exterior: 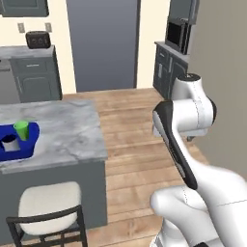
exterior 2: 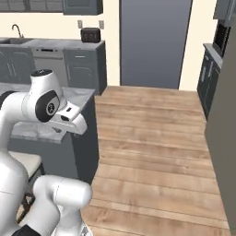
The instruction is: There is a tray on the dining counter. Grab the cup, mug, and pitcher and place them on the tray. The pitcher may be placed next to the tray if it cannot fit the tray.
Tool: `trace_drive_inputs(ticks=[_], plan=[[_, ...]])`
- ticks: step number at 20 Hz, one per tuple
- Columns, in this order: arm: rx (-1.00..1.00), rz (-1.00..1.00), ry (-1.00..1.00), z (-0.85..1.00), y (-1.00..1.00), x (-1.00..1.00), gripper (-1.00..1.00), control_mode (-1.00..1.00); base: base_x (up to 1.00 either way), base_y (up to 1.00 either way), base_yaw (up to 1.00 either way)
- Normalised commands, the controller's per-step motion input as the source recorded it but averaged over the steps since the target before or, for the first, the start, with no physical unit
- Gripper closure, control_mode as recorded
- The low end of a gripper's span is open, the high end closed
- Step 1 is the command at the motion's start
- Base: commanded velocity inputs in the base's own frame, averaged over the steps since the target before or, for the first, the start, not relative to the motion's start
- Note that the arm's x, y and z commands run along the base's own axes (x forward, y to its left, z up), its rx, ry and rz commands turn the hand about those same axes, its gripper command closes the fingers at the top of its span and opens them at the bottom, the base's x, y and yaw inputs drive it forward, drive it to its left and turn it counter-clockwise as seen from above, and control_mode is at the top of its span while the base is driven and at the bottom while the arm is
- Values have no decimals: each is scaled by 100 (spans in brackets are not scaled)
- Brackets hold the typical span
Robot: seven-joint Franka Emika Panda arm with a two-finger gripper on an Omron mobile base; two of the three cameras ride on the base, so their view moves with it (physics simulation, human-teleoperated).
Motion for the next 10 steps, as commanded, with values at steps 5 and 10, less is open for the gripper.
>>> trace_drive_inputs(ticks=[5, 10], plan=[[0, 0, 0, 0, 0, 0, -100, 100, 78, -100, 0], [0, 0, 0, 0, 0, 0, -100, 100, 98, -100, 0]])
